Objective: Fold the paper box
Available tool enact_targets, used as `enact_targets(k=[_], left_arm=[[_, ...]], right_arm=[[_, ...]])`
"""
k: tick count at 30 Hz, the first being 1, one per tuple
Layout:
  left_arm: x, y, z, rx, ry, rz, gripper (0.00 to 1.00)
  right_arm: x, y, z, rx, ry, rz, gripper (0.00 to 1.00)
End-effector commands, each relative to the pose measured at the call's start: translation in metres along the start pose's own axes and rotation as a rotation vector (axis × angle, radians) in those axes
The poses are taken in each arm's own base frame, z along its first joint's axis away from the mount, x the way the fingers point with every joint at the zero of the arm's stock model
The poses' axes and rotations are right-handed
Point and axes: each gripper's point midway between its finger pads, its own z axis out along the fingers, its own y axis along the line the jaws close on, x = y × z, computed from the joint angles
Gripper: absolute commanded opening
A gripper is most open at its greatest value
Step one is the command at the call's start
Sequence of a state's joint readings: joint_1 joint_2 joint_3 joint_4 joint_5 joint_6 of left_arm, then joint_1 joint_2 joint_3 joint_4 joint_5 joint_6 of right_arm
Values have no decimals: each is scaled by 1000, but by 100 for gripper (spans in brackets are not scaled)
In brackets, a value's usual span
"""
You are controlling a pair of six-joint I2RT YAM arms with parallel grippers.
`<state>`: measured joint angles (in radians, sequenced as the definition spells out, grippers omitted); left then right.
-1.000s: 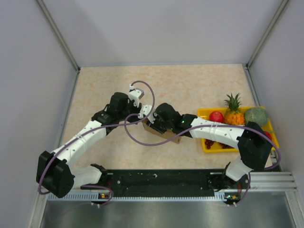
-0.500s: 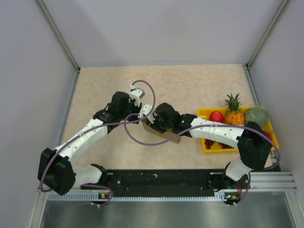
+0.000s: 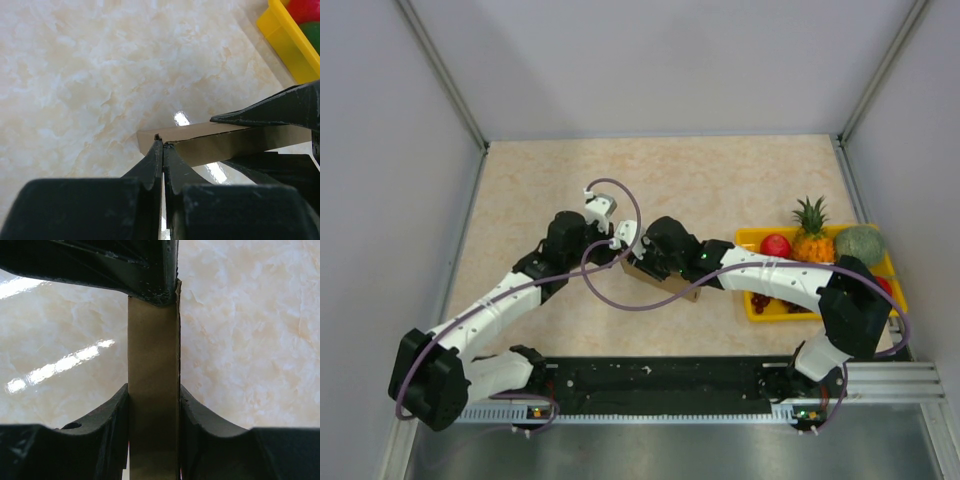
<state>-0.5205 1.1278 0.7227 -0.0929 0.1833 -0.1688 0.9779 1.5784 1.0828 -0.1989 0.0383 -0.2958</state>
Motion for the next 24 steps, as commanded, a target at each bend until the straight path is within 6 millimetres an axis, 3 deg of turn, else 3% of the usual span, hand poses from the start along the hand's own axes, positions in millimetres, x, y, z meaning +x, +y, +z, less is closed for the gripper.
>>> enact_targets(k=[1,9,13,15,16,18,24], left_arm=[[1,9,0,-32,-55,59,0],[-2,15,-3,-58,-44,124,0],[14,12,0,-41,-40,59,0],[8,9,-1,-32,-90,26,0],[17,11,-1,-35,-84,9,0],[11,11,-2,-41,-142,-1,0],[24,17,0,-68,-155,-8,0]], right_arm=[[19,18,12,-76,50,25,16],[19,19,14,-80,52,23,15],[17,18,13,-80,46,34,16],[11,19,8,-84,27,58,16],[10,22,6,-98,20,68,16],[6,24,1,-104,5,106,19],[-8,20,-27,-95,-73,219,35]])
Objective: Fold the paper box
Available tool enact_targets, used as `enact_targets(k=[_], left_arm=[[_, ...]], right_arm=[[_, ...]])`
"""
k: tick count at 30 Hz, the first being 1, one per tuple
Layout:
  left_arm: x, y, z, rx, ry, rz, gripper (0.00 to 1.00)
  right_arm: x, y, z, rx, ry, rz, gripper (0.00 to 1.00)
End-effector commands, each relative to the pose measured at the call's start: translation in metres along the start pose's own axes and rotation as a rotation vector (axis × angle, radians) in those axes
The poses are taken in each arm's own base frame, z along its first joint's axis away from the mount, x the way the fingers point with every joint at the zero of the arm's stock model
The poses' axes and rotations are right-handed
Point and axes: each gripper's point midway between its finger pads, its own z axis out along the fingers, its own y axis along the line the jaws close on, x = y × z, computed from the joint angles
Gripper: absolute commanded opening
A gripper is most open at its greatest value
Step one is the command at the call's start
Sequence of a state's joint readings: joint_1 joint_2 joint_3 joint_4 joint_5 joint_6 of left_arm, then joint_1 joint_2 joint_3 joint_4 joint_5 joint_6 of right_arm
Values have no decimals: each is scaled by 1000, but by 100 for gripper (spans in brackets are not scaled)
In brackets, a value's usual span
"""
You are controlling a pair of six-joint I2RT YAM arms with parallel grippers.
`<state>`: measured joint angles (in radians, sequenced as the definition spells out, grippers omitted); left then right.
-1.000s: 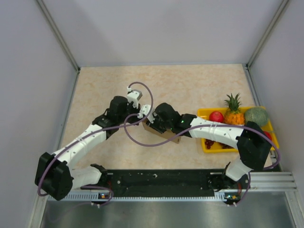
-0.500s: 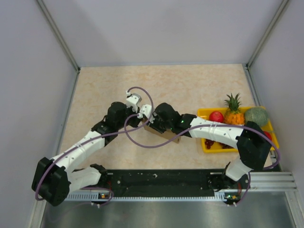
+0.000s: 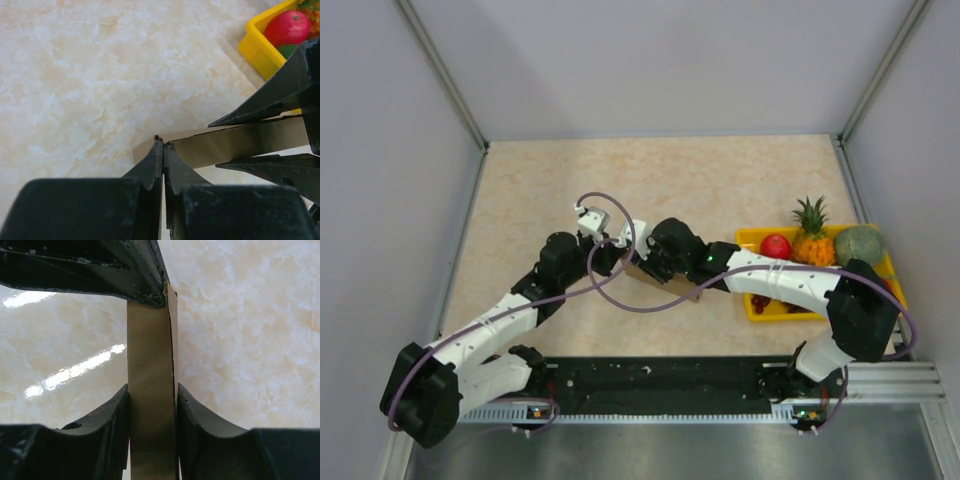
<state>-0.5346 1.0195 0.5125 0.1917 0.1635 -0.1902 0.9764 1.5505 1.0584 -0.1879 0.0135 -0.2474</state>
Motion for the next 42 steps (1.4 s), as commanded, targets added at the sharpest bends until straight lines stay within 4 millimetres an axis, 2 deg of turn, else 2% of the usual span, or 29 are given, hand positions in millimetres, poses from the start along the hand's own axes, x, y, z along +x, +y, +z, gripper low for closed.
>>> enact_targets(k=[1,2,4,5,7,8,10,12,16,20,21,23,24,25,26,27,30,32,34,35,36,38,39,41,42], left_arm=[[22,21,0,-105,22,-18,0],[23,21,1,-106,22,-17,0],[31,23,3,-111,42,-22,0],[32,25,3,-124,45,-21,0],[36,28,2,-137,50,-17,0],[37,29,2,-143,49,-17,0],[38,29,1,-143,47,-22,0],[37,28,2,-142,41,-26,0],[39,28,2,-151,40,-34,0],[37,26,2,-168,25,-29,0],[37,26,3,-176,22,-33,0],[34,25,3,-193,13,-28,0],[33,24,2,-199,10,-27,0],[33,23,2,-212,6,-20,0],[29,22,1,-219,-2,-20,0],[29,23,1,-231,-4,-19,0],[28,23,-1,-258,-15,-10,0],[28,22,-1,-267,-19,-5,0],[27,19,-2,-268,-22,-1,0],[25,18,-2,-268,-28,0,0],[25,19,-3,-280,-30,0,0],[24,16,-3,-280,-35,4,0],[23,17,-4,-295,-41,5,0],[23,15,-3,-296,-38,11,0],[23,17,-4,-311,-35,12,0]], right_arm=[[-6,15,-25,-78,-58,187,37],[-11,13,-34,-69,-81,204,43],[-10,9,-43,-60,-94,260,49],[-17,8,-55,-61,-127,303,55],[-16,6,-62,-67,-139,368,65],[-12,5,-66,-63,-122,391,67],[-17,-2,-81,-61,-147,468,74],[-21,-4,-94,-76,-166,575,76],[-28,6,-105,-163,-174,713,77],[-42,-8,-118,-149,-230,878,77],[-43,-11,-118,-140,-229,984,77],[-23,-34,-121,6,-206,1186,78],[-11,-37,-122,53,-192,1325,78],[-1,-46,-125,122,-198,1372,77],[-3,-52,-137,141,-244,1417,77],[0,-53,-139,159,-253,1442,76],[-1,-49,-137,152,-202,1532,68],[7,-45,-135,175,-128,1550,67],[-3,-64,-148,238,-208,1494,67],[-6,-73,-155,274,-236,1389,66],[-23,-86,-168,295,-314,1342,65],[-41,-92,-165,257,-374,1292,58],[-55,-90,-156,197,-372,1274,52],[-68,-91,-146,161,-378,1275,38],[-87,-90,-143,83,-440,1268,31]])
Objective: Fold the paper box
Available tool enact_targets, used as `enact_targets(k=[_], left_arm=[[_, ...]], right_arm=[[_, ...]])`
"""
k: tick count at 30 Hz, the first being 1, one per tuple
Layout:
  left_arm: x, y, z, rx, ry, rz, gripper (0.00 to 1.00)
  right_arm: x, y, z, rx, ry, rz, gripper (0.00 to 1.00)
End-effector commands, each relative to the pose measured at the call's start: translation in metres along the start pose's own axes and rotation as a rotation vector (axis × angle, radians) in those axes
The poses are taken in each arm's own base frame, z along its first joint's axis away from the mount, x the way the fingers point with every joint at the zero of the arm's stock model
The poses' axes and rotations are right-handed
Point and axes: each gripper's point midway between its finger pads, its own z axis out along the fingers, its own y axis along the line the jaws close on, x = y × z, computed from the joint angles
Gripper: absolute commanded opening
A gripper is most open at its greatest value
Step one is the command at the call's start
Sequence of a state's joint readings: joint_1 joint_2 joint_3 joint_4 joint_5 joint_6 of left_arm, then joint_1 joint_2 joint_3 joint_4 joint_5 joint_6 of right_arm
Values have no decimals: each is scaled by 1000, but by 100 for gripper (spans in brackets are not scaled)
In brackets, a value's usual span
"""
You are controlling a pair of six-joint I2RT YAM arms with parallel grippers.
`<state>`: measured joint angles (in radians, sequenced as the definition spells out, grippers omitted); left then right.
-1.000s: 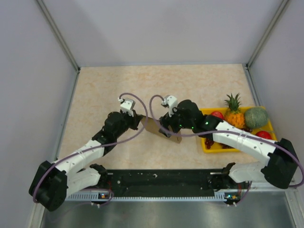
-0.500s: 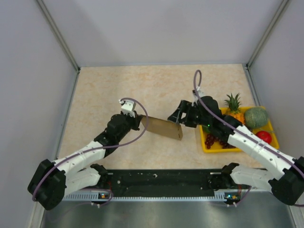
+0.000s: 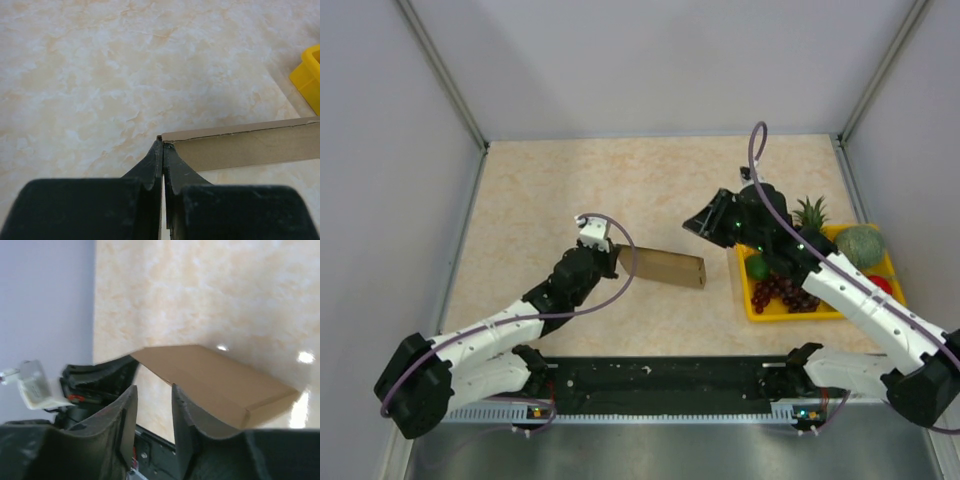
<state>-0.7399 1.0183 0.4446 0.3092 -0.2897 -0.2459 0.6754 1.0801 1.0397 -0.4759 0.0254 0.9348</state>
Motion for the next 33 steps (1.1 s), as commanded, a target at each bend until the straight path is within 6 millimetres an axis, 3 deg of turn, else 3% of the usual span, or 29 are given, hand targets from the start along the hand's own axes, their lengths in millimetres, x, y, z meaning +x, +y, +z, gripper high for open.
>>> enact_targets(k=[1,3,6,7,11,19,33], left_arm=[[21,11,-4,-77,76,27,0],[21,9,-2,-77,79,26,0],[21,4,1,-78,85,27,0],[23,4,1,-89,94,34,0],[25,-1,4,-98,96,31,0],[25,-6,6,-116,80,28,0],[32,-7,0,-119,45,8,0]], right_arm=[[-23,61,23,-242,-54,-20,26],[-10,69,40,-323,-10,54,10],[3,86,70,-413,24,115,0],[2,94,72,-445,5,126,0],[19,96,90,-438,-15,159,0],[53,66,105,-438,23,289,0],[79,15,117,-330,27,421,0]])
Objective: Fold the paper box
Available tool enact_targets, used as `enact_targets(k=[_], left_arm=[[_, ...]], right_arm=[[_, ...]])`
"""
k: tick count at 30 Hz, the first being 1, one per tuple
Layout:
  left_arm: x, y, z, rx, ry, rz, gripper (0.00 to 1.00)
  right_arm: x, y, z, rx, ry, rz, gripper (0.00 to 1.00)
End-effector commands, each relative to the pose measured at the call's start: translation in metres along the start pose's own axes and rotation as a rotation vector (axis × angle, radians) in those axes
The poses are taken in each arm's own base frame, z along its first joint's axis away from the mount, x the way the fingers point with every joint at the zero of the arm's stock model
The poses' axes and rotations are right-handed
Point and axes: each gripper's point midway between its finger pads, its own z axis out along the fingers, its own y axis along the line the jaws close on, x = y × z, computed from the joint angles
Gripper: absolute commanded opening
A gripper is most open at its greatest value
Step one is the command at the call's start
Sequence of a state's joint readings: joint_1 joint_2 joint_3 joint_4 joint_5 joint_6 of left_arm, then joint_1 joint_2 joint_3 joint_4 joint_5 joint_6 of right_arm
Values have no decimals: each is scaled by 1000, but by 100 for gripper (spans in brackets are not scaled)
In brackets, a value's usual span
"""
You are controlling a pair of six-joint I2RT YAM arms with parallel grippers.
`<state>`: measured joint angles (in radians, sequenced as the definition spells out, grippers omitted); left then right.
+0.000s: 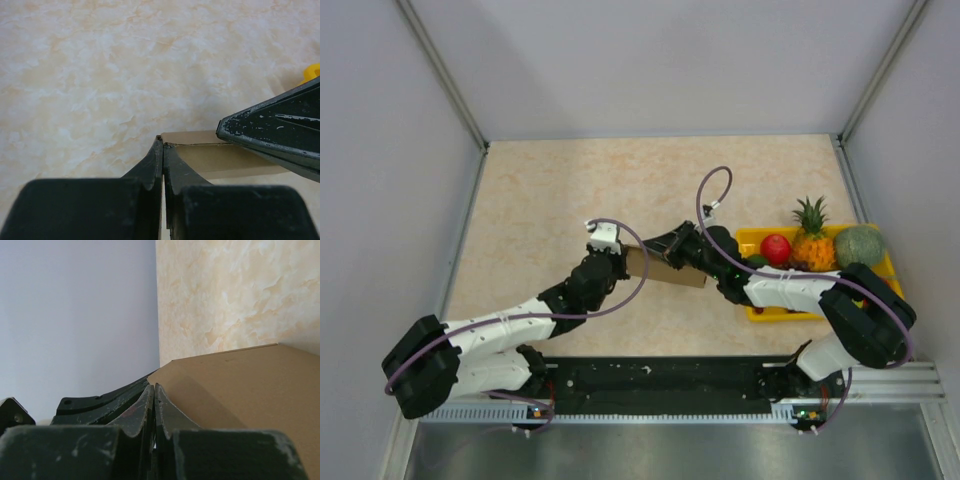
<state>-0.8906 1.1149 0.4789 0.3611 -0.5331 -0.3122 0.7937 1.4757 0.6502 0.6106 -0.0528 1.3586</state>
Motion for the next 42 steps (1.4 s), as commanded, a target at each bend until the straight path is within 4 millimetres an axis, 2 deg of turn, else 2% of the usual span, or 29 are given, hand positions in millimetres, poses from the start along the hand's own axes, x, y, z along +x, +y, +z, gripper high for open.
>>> enact_targets(k=[1,2,4,6,7,10,12,14,16,20,21,22,23,24,25,26,27,29,32,37,38,39,42], left_arm=[[31,12,-6,-26,78,38,0],[32,11,-6,-19,80,40,0],[33,11,-7,-23,85,15,7],[37,8,-10,1,102,10,16],[38,8,-13,6,105,-10,24],[39,7,-23,50,95,-33,35],[42,9,-31,64,108,-40,39],[34,10,-42,87,91,-56,43],[28,3,-55,154,87,-69,45],[15,-10,-70,263,85,-104,57],[-1,-15,-71,277,68,-116,57],[-5,-17,-72,288,83,-109,58],[-16,-18,-73,285,64,-118,58],[-37,-22,-74,290,24,-138,59],[-41,-18,-75,267,28,-160,61],[-44,-8,-73,220,31,-182,64],[-57,-4,-71,183,33,-222,67],[-62,6,-65,155,88,-335,67],[-68,3,-55,207,183,-448,69],[-68,-13,-36,381,283,-428,73],[-68,-10,-34,404,285,-443,90],[-63,-16,-33,458,313,-456,99],[-46,-10,-29,489,396,-514,98]], right_arm=[[-1,-16,1,23,-33,45,0],[0,-21,0,30,-33,49,0],[1,-27,-1,37,-35,63,0],[2,-33,-1,49,-33,64,0],[2,-34,0,53,-34,65,0],[2,-40,1,65,-33,66,0],[2,-45,2,78,-35,67,0],[3,-48,1,87,-32,65,0],[2,-52,1,93,-34,67,0],[1,-67,1,128,-51,67,0],[1,-70,1,131,-52,68,0],[0,-72,0,134,-52,61,0],[0,-75,-1,142,-52,58,0],[0,-78,-1,149,-52,54,0],[-2,-78,-2,150,-54,41,0],[-1,-77,-2,146,-48,33,0],[-2,-77,-2,147,-47,26,0],[-2,-74,-2,140,-46,10,0],[-3,-69,0,128,-46,-3,0],[0,-60,2,103,-21,-18,0],[0,-60,2,101,-17,-20,0],[1,-58,2,97,-14,-23,0],[2,-55,3,91,-6,-34,0]])
